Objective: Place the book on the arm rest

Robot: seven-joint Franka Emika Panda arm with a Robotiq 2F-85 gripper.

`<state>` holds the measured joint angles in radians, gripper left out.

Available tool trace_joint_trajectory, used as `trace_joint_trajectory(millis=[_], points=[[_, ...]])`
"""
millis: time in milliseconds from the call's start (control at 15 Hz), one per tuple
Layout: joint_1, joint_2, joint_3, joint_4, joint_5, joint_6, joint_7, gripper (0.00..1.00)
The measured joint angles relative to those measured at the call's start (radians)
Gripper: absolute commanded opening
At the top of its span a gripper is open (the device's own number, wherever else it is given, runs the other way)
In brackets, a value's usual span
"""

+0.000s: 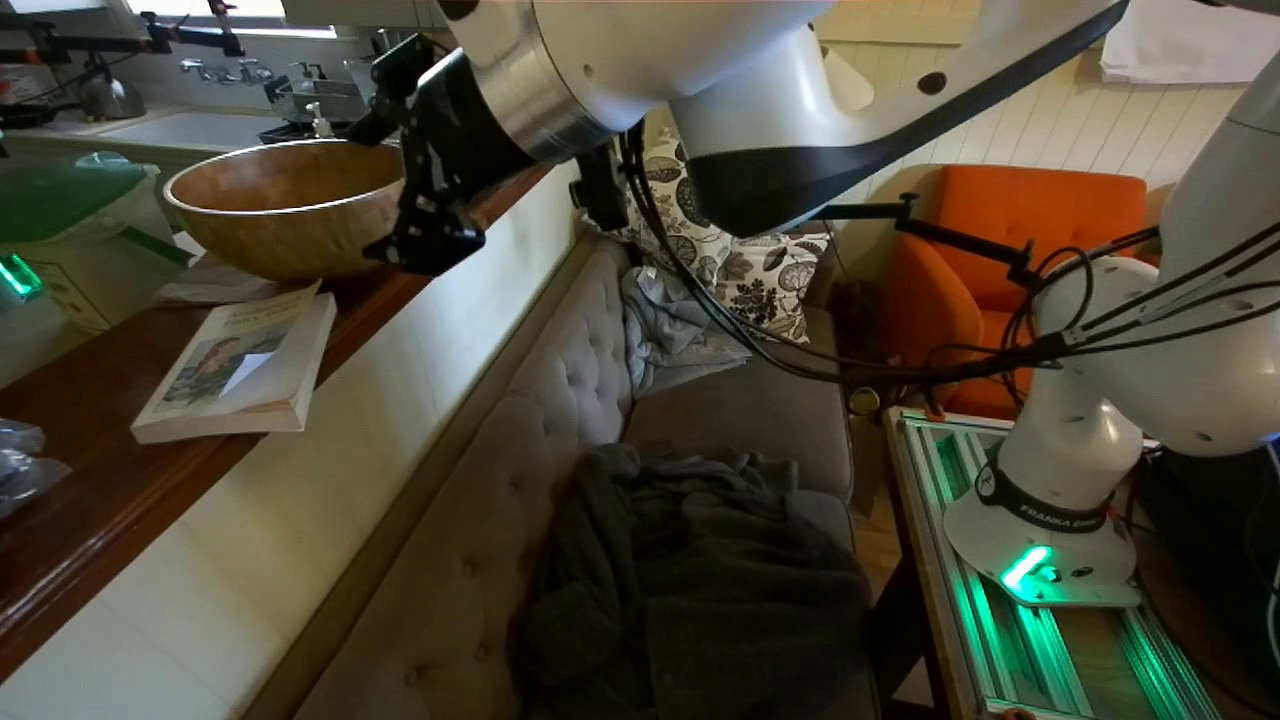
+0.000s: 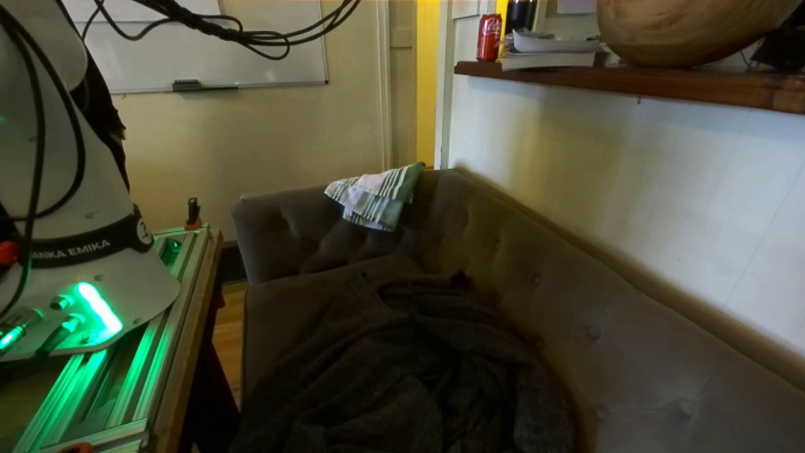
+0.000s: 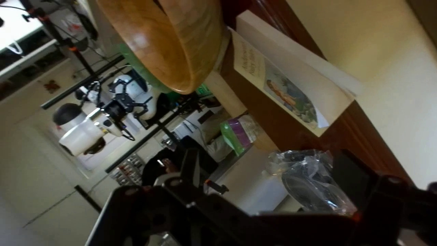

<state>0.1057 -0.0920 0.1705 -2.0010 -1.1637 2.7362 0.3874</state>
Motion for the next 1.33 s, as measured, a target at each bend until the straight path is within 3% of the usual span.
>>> trace_joint_trajectory(millis=[200, 600, 1333], points=[[0.009, 0.008, 0.041, -0.002, -0.076, -0.066, 0.179, 1.0], [0.018, 0.02, 0.054, -0.006, -0.097, -0.084, 0.211, 1.0], [0.067, 0.124, 0.144, -0.042, -0.662, -0.213, 0.206, 1.0]])
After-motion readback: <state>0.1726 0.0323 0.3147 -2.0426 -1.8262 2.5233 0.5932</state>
